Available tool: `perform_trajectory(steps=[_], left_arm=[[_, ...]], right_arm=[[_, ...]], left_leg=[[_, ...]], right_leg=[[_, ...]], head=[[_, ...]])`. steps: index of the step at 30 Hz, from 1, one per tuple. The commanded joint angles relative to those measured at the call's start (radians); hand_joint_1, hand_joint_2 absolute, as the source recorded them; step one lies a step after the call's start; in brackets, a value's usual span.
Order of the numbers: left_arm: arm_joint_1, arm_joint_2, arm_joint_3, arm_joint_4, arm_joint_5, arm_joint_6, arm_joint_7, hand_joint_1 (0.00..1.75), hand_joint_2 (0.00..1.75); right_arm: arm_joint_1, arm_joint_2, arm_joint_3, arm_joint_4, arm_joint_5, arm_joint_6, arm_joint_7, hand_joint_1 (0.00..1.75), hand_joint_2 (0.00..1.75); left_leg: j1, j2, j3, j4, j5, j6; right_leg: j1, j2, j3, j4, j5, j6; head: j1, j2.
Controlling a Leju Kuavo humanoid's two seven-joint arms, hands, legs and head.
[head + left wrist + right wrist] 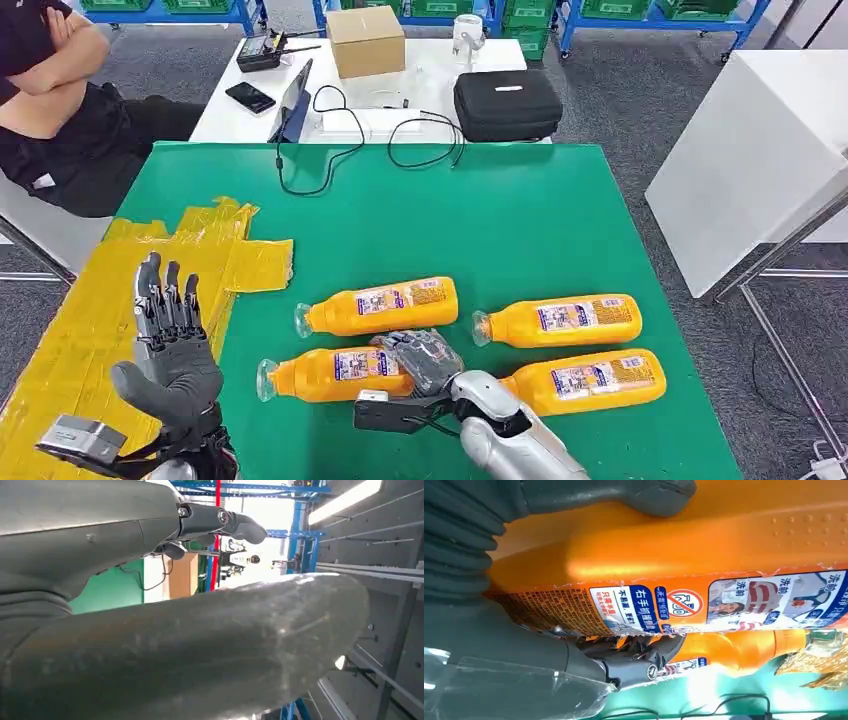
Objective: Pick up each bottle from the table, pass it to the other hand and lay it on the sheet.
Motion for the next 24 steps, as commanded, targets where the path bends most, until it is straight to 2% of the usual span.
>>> perform_trajectory(steps=[1, 2, 3, 5, 6, 8, 9, 11, 12, 16, 24], left_arm=[[-0.024, 0.021, -0.002, 0.049, 0.008, 0.017, 0.002, 0.00, 0.00], [-0.024, 0.016, 0.006, 0.054, 0.021, 0.026, 0.002, 0.00, 0.00], [-0.024, 0.009, 0.018, 0.059, 0.033, 0.034, 0.002, 0.00, 0.00], [-0.025, 0.004, 0.031, 0.074, 0.061, 0.091, 0.002, 0.00, 0.00], [-0.025, 0.004, 0.039, 0.083, 0.087, 0.117, 0.002, 0.00, 0.00], [-0.027, 0.004, 0.061, 0.081, 0.137, 0.134, 0.002, 0.00, 0.00], [-0.026, 0.004, 0.070, 0.075, 0.174, 0.138, 0.002, 0.00, 0.00], [-0.023, 0.004, 0.082, 0.063, 0.195, 0.145, 0.002, 0.00, 0.00], [-0.023, 0.004, 0.082, 0.063, 0.195, 0.145, 0.002, 0.00, 0.00], [-0.023, 0.004, 0.082, 0.063, 0.195, 0.145, 0.002, 0.00, 0.00], [-0.023, 0.004, 0.085, 0.061, 0.230, 0.130, 0.002, 0.00, 0.00]], right_arm=[[0.127, -0.065, -0.029, 0.029, -0.072, 0.003, -0.035, 1.75, 1.75], [0.158, -0.071, -0.055, -0.037, -0.114, -0.005, -0.065, 1.75, 1.75], [0.188, -0.076, -0.076, -0.104, -0.143, -0.015, -0.085, 1.75, 1.75], [0.260, -0.073, -0.122, -0.249, -0.237, -0.035, -0.142, 1.75, 1.75], [0.302, -0.067, -0.139, -0.342, -0.307, -0.041, -0.186, 1.75, 1.75], [0.349, -0.067, -0.148, -0.475, -0.436, -0.003, -0.234, 1.75, 1.75], [0.357, -0.071, -0.146, -0.507, -0.467, 0.009, -0.239, 1.75, 1.75], [0.360, -0.079, -0.145, -0.531, -0.487, 0.015, -0.240, 1.75, 1.75], [0.360, -0.079, -0.145, -0.531, -0.487, 0.015, -0.240, 1.75, 1.75], [0.360, -0.079, -0.145, -0.531, -0.487, 0.015, -0.240, 1.75, 1.75], [0.344, -0.071, -0.163, -0.489, -0.514, 0.016, -0.274, 1.75, 1.75]], left_leg=[[0.001, -0.006, -0.009, 0.000, 0.005, -0.001], [0.000, -0.004, -0.006, 0.000, 0.003, -0.001], [0.001, -0.008, -0.013, -0.001, 0.006, -0.002], [0.001, -0.006, -0.007, 0.000, 0.003, -0.001], [0.001, -0.009, -0.013, 0.000, 0.006, -0.002], [0.000, -0.008, -0.007, 0.000, 0.002, -0.001], [0.000, -0.011, -0.011, 0.000, 0.003, -0.002], [0.000, -0.009, -0.013, 0.001, 0.001, -0.002], [0.000, -0.005, -0.016, 0.001, 0.001, -0.001], [-0.001, -0.006, -0.023, 0.001, 0.003, 0.002], [0.000, -0.004, -0.027, 0.001, 0.004, 0.003]], right_leg=[[0.000, -0.007, -0.007, -0.001, 0.003, 0.000], [0.000, -0.005, -0.004, 0.000, 0.001, -0.001], [0.001, -0.009, -0.010, -0.002, 0.004, 0.000], [0.000, -0.007, -0.005, 0.000, 0.001, 0.000], [0.001, -0.011, -0.009, -0.002, 0.003, 0.000], [0.000, -0.007, -0.004, 0.000, 0.000, 0.000], [0.000, -0.011, -0.007, -0.001, 0.000, 0.000], [0.000, -0.010, -0.008, 0.000, -0.001, 0.000], [0.000, -0.007, -0.001, 0.000, 0.000, 0.000], [-0.001, -0.007, -0.008, 0.001, 0.001, 0.003], [-0.001, -0.006, -0.012, 0.001, 0.002, 0.003]], head=[[0.000, 0.000], [0.000, 0.000], [0.000, 0.000], [0.000, 0.000], [0.000, 0.000], [0.000, 0.000], [0.001, 0.000], [0.001, 0.000], [0.000, 0.000], [0.000, 0.000], [0.000, 0.000]])
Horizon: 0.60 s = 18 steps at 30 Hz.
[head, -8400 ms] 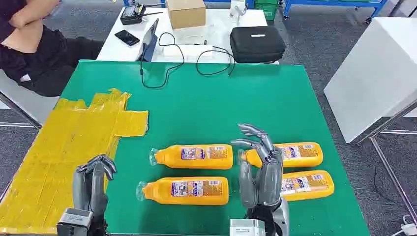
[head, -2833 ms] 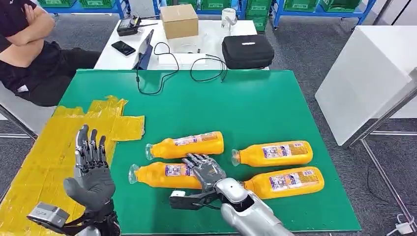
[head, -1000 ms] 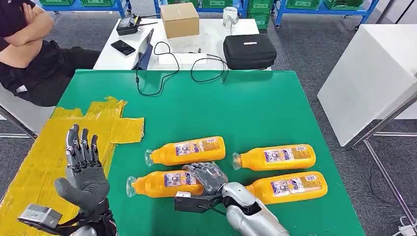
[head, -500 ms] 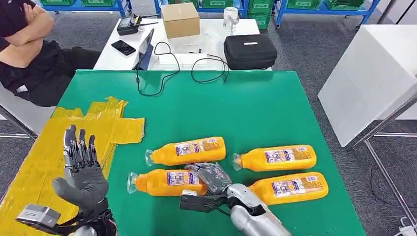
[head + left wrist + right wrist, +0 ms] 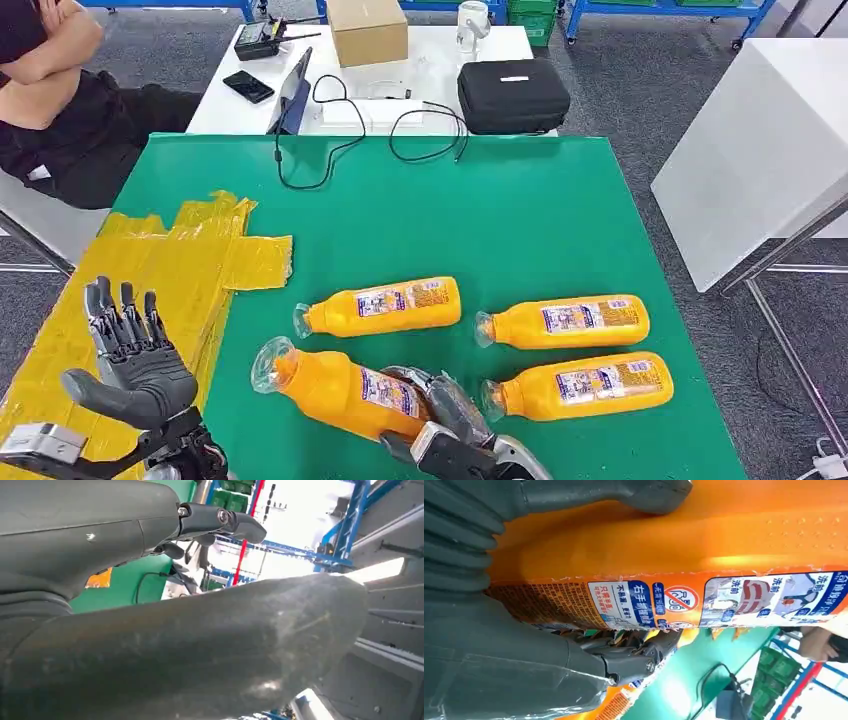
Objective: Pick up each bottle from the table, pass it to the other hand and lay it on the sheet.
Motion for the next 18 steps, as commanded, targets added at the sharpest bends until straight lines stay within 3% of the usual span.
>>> perform_trajectory(steps=[1, 2, 3, 4, 8, 12, 18], left_arm=[[-0.024, 0.004, 0.032, 0.048, 0.028, -0.009, 0.003, 0.00, 0.00], [-0.024, 0.004, 0.031, 0.049, 0.034, -0.008, 0.003, 0.00, 0.00], [-0.024, 0.004, 0.030, 0.051, 0.039, -0.015, 0.003, 0.00, 1.75], [-0.059, 0.027, 0.002, 0.070, 0.052, 0.024, 0.012, 0.00, 1.75], [-0.022, 0.008, -0.007, 0.148, 0.037, -0.123, 0.028, 0.00, 1.75], [-0.001, 0.058, -0.096, 0.184, -0.052, -0.272, 0.150, 0.00, 1.75], [0.016, 0.086, -0.141, 0.204, -0.064, -0.351, 0.165, 0.00, 1.75]], right_arm=[[-0.002, -0.011, -0.039, -0.010, -0.032, 0.009, -0.037, 1.75, 1.75], [0.004, -0.007, -0.045, -0.028, -0.043, 0.005, -0.046, 1.75, 1.75], [0.008, -0.004, -0.051, -0.040, -0.053, 0.005, -0.053, 1.75, 1.75], [0.005, -0.007, -0.048, -0.056, -0.069, 0.002, -0.051, 1.75, 1.75], [-0.019, 0.052, -0.109, -0.077, -0.069, 0.002, -0.059, 1.75, 1.75], [-0.103, 0.123, -0.166, -0.031, -0.007, -0.045, -0.033, 1.75, 1.75], [-0.179, 0.162, -0.121, 0.036, 0.017, -0.031, -0.020, 1.75, 1.75]], left_leg=[[0.000, 0.000, 0.000, 0.000, 0.001, -0.002], [0.000, 0.000, 0.000, 0.000, 0.001, -0.002], [0.000, 0.000, -0.001, 0.000, 0.001, -0.002], [-0.001, 0.000, 0.000, 0.000, 0.000, -0.001], [-0.001, 0.000, 0.000, -0.001, 0.001, -0.002], [-0.001, 0.002, -0.001, 0.000, 0.001, -0.003], [-0.001, 0.004, 0.000, -0.001, 0.001, -0.002]], right_leg=[[0.000, -0.002, 0.000, -0.001, 0.000, 0.000], [0.000, -0.002, 0.000, 0.000, 0.000, 0.000], [0.000, -0.002, 0.000, 0.000, 0.000, 0.000], [-0.001, -0.001, 0.000, 0.000, 0.000, 0.000], [-0.001, -0.001, 0.000, 0.000, 0.000, 0.000], [0.000, 0.000, -0.002, 0.000, 0.001, -0.001], [-0.001, 0.002, -0.001, -0.001, 0.001, 0.000]], head=[[0.000, 0.000], [0.000, 0.000], [0.000, 0.000], [0.000, 0.000], [0.000, 0.000], [0.000, 0.000], [0.000, 0.000]])
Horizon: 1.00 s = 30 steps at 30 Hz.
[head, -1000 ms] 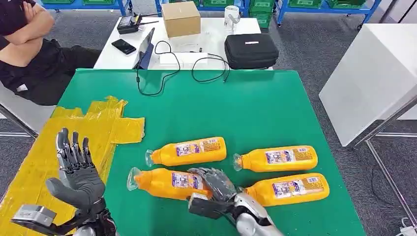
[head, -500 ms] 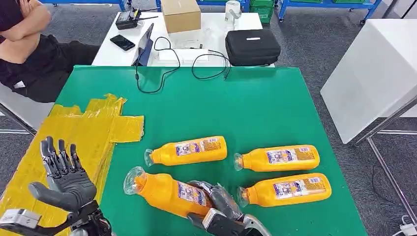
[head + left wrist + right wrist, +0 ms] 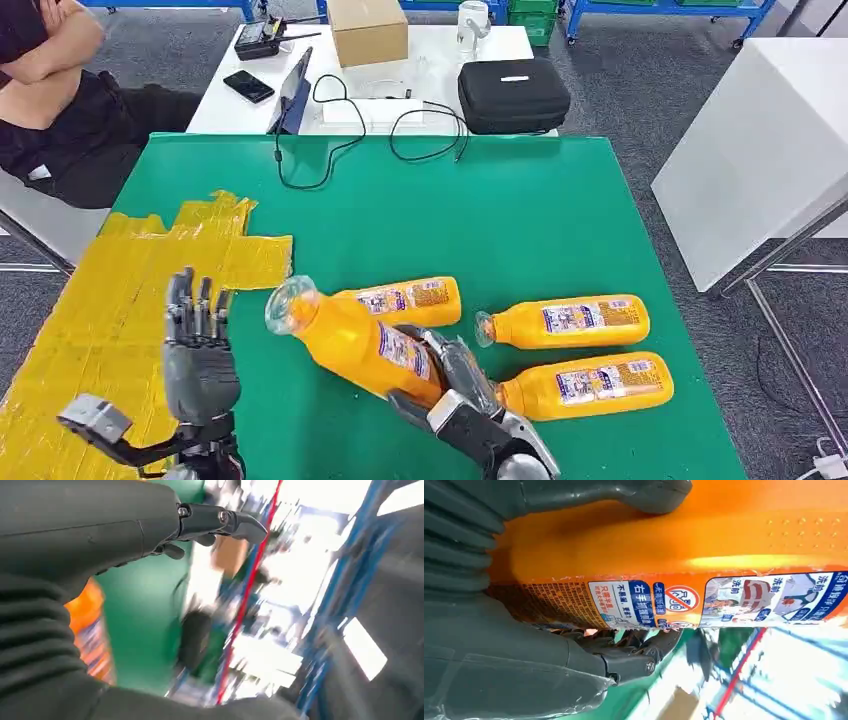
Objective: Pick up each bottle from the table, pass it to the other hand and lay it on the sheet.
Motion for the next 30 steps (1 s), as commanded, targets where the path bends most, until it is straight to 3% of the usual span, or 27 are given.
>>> perform_trajectory(steps=[1, 30], left_arm=[[0.005, 0.080, -0.095, 0.114, -0.021, -0.071, 0.023, 0.00, 1.75], [-0.005, 0.068, -0.082, 0.100, -0.075, -0.036, 0.021, 0.00, 1.75]], right_arm=[[-0.135, 0.085, -0.010, 0.101, 0.030, 0.004, 0.020, 1.75, 1.75], [-0.238, 0.164, 0.192, 0.325, 0.092, 0.030, 0.063, 1.75, 1.75]], left_leg=[[0.000, 0.003, 0.001, -0.001, 0.000, -0.002], [0.001, -0.001, -0.002, -0.001, 0.001, -0.001]], right_leg=[[0.000, 0.002, 0.000, -0.001, 0.001, 0.000], [0.000, -0.002, -0.001, -0.001, 0.001, 0.000]], head=[[0.000, 0.000], [0.000, 0.000]])
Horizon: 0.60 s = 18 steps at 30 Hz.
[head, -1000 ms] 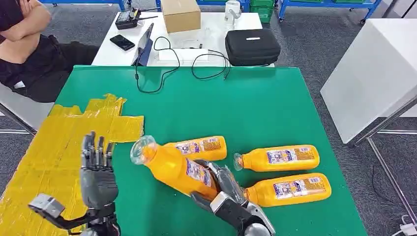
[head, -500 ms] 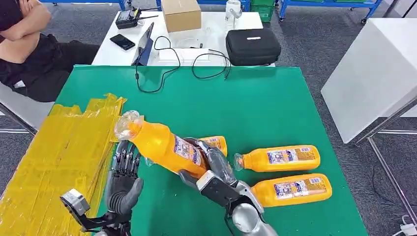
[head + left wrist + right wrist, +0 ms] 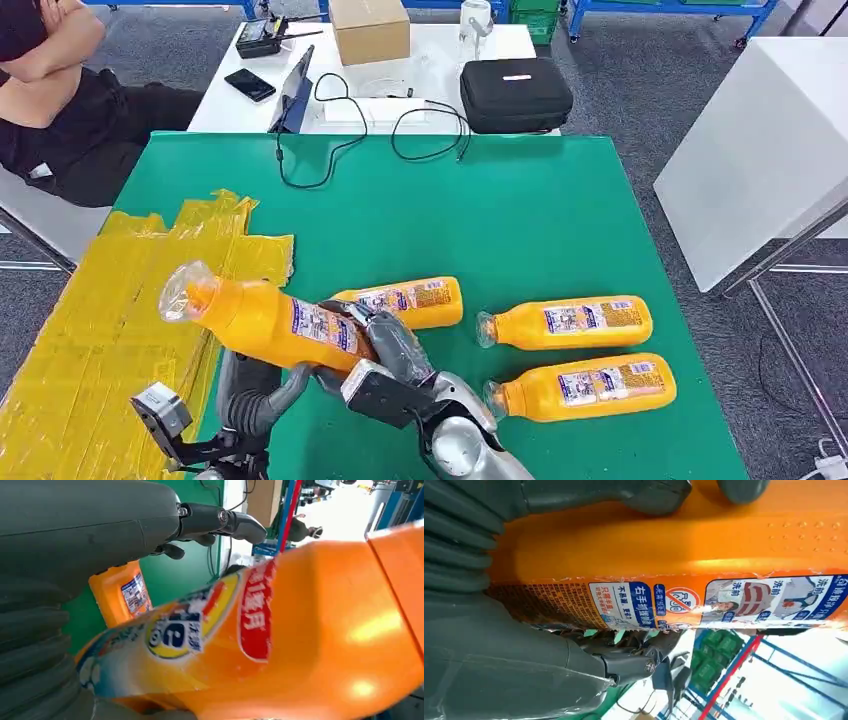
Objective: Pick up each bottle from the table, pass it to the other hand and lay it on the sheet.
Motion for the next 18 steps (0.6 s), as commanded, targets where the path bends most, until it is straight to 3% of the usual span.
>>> perform_trajectory(steps=[1, 9, 18], left_arm=[[-0.019, 0.036, 0.003, 0.037, 0.003, -0.006, 0.002, 0.00, 1.75], [-0.013, 0.026, 0.026, 0.039, 0.038, -0.019, -0.006, 0.00, 1.75], [-0.013, 0.026, 0.027, 0.039, 0.038, -0.020, -0.006, 0.00, 1.75]], right_arm=[[-0.070, 0.028, 0.091, 0.169, 0.002, 0.016, 0.005, 1.75, 1.75], [-0.102, 0.114, 0.247, 0.403, 0.022, 0.017, -0.001, 1.75, 1.75], [-0.103, 0.112, 0.249, 0.404, 0.024, 0.015, -0.002, 1.75, 1.75]], left_leg=[[0.000, 0.003, 0.001, -0.001, 0.000, -0.002], [0.001, 0.002, 0.003, -0.002, 0.000, -0.003], [0.001, 0.000, 0.001, -0.001, 0.001, -0.003]], right_leg=[[0.000, 0.001, 0.001, -0.001, 0.001, 0.000], [0.001, 0.001, 0.002, -0.002, 0.000, -0.001], [0.001, -0.002, 0.001, -0.001, 0.000, -0.001]], head=[[0.000, 0.000], [-0.001, 0.000], [0.000, 0.000]])
